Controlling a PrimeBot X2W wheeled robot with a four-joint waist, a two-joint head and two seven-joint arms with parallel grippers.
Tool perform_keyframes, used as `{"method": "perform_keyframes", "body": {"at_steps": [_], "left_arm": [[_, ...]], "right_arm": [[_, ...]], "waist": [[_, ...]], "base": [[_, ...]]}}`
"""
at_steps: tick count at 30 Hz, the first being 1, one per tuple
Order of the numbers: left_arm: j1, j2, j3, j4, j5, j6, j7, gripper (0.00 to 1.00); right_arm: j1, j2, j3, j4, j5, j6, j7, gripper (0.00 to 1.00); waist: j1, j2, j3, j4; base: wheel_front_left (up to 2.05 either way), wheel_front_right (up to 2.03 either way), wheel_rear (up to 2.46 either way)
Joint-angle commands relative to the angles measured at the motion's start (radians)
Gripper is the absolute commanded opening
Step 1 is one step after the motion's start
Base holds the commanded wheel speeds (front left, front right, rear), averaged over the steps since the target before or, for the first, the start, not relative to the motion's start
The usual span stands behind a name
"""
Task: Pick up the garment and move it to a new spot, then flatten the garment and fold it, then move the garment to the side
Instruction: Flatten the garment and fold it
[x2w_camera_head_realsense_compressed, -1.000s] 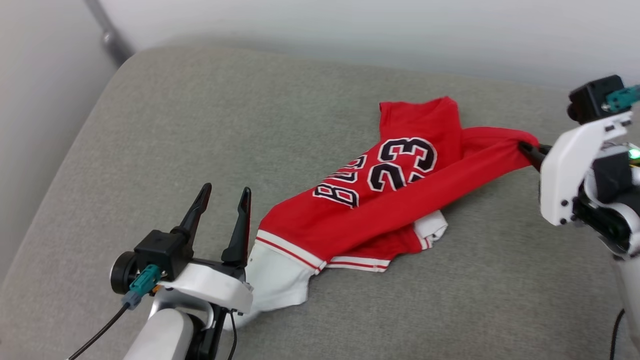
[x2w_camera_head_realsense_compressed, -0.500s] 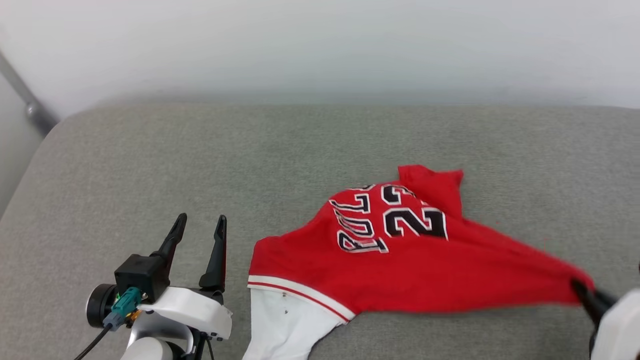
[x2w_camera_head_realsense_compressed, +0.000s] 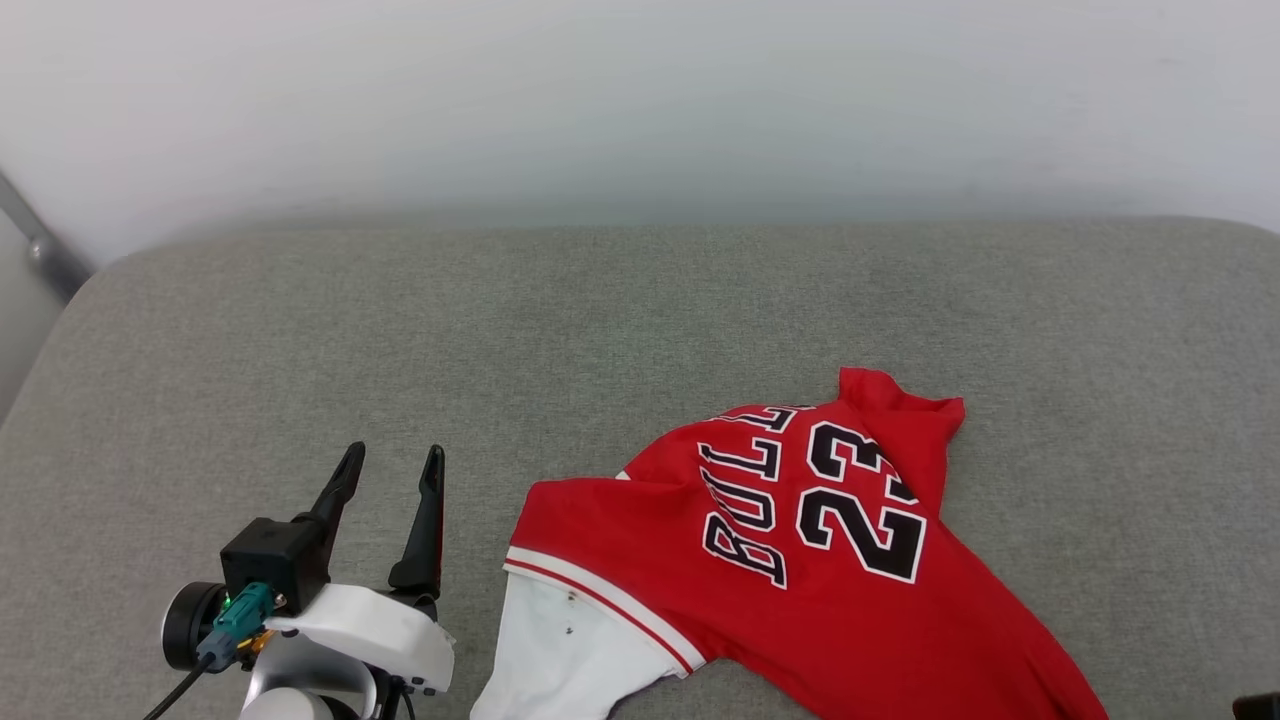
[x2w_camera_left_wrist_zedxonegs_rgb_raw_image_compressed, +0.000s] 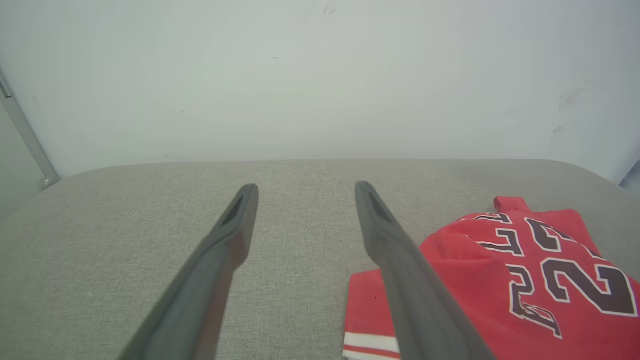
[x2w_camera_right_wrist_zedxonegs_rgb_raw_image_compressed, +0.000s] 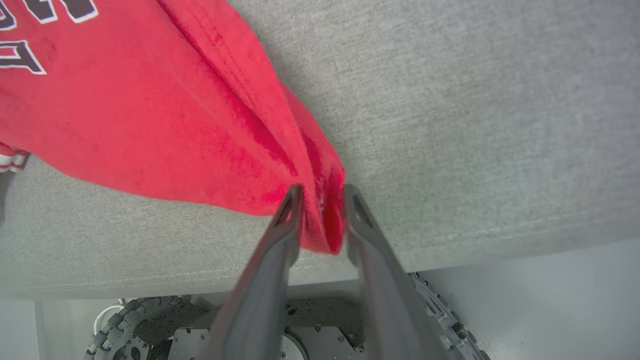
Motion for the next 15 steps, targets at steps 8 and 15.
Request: {"method": "perform_keyframes", "body": {"at_steps": [8, 15], "left_arm": [[0.014, 0.012, 0.006, -0.015, -0.008, 0.010, 0.000, 1.00], [-0.014, 0.013, 0.004, -0.025, -0.003, 0.013, -0.005, 1.00]], "right_arm": [[-0.136, -0.079, -0.014, 0.075, -0.010, 0.000, -0.217, 1.00], [-0.352, -0.135, -0.038, 0.168, -0.055, 0.000, -0.348, 1.00]], "waist": [[0.0001, 0.0000, 0.010, 0.020], [0.0001, 0.0000, 0.049, 0.039]], "base": [[0.00, 0.00, 0.00], [0.00, 0.00, 0.00]]}}
